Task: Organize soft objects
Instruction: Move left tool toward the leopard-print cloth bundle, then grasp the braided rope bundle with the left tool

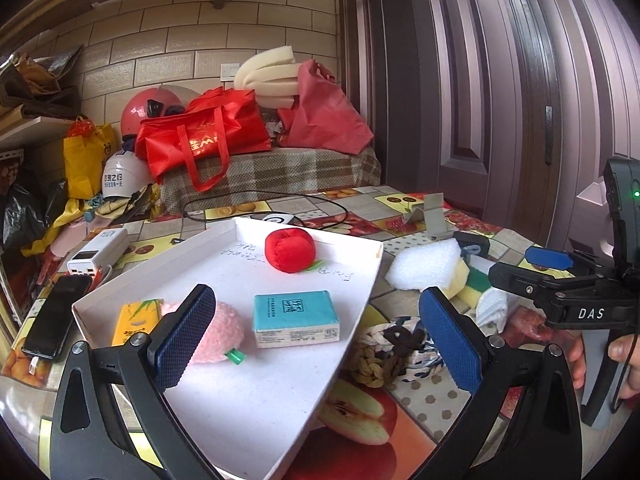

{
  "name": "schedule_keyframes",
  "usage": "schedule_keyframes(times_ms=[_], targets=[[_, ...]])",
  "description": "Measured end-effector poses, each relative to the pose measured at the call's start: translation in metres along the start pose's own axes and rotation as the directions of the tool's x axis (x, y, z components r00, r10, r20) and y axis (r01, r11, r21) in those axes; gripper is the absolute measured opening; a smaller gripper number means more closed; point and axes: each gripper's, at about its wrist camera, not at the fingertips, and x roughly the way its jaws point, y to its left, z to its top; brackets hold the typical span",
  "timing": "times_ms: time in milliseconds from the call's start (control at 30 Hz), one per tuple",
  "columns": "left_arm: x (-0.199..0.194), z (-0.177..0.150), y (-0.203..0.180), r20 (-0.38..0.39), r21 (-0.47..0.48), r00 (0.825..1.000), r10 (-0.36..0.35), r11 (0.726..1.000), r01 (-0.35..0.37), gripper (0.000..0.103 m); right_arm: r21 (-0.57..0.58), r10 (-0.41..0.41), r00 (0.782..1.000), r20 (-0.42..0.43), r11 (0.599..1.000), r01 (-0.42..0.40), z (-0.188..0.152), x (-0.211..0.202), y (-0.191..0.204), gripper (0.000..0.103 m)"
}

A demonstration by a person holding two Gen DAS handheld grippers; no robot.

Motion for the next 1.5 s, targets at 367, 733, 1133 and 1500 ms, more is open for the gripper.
schedule_keyframes(times_ms=[367, 733, 1133, 1500], targets=[[0.019, -0.002, -0.051, -0.171, 0.042, 0.936, -0.309, 0.946, 0.32, 0.102, 0.128, -0.148, 0.987, -0.062, 0.98, 0.155, -0.006, -0.02, -0.09, 0.103], [0.089, -0.007, -0.089, -0.42, -0.101, 0.846, -0.329, 0.943, 0.317, 0.102, 0.305, -0.163, 0.986, -0.029, 0.938, 0.164, -0.011, -0.034, -0.12, 0.103], [0.008, -0.015, -0.112, -0.287, -0.002, 0.875, -0.391, 0.913, 0.407, 0.102, 0.419, -0.134, 0.99, -0.034, 0.898, 0.136, -0.017, -0.035, -0.143, 0.103], [0.028, -0.02, -0.06, -0.359, -0.095, 0.891, -0.277, 0.961, 0.261, 0.095, 0.422, -0.133, 0.99, -0.043, 0.896, 0.139, -0.019, -0.034, -0.144, 0.103]])
